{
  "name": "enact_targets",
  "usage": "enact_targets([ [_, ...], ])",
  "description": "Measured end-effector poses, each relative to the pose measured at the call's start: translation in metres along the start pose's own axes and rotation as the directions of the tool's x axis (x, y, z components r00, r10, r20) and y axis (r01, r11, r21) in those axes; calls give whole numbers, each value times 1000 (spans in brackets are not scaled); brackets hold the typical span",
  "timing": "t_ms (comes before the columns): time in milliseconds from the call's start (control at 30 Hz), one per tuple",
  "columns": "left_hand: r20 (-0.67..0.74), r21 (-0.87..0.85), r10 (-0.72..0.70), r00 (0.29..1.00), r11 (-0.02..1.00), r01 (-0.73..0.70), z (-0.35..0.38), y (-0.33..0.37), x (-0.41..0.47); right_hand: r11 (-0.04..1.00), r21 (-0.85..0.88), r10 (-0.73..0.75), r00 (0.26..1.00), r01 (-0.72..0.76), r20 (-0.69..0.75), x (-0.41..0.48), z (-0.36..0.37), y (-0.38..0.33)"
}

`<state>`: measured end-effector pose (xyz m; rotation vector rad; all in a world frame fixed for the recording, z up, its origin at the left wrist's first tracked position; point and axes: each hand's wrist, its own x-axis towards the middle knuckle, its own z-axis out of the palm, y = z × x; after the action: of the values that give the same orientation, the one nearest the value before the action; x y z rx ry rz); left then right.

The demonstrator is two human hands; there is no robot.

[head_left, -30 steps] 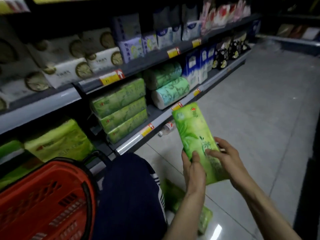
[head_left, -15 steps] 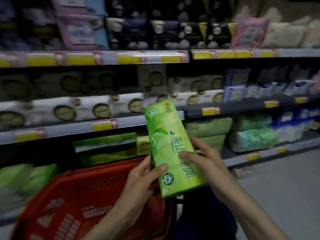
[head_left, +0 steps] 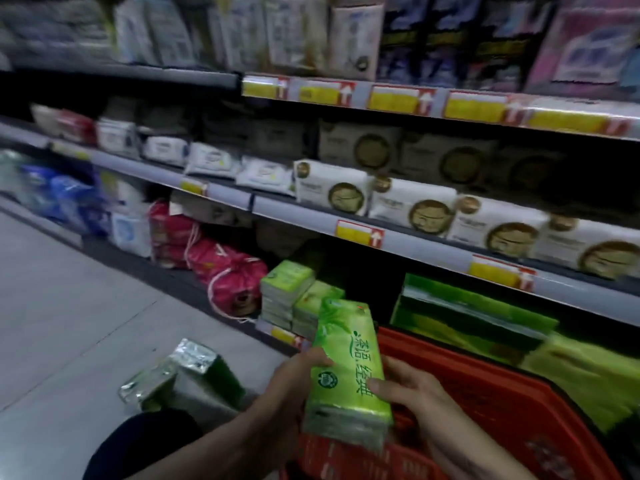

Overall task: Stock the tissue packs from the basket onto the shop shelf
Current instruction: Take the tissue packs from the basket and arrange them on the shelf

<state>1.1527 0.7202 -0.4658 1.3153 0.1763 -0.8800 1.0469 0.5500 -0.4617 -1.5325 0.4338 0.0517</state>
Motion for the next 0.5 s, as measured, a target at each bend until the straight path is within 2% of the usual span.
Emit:
enact_targets([
  [133, -88, 7, 94, 992, 996, -94, -14, 33, 27, 998, 64, -1, 995, 7, -103, 44, 24, -10],
  [300, -17, 8, 93, 996, 996, -93, -25, 77, 102, 998, 55, 4, 977, 8, -212, 111, 27, -37],
  [433, -89, -21, 137, 987, 990, -139, -27, 88, 133, 999, 36, 37, 969, -29, -244, 163, 26, -48],
  [500, -147, -94, 145, 979, 983, -159, -30, 90, 144, 994, 101, 76, 958, -49, -276, 186, 25, -42],
])
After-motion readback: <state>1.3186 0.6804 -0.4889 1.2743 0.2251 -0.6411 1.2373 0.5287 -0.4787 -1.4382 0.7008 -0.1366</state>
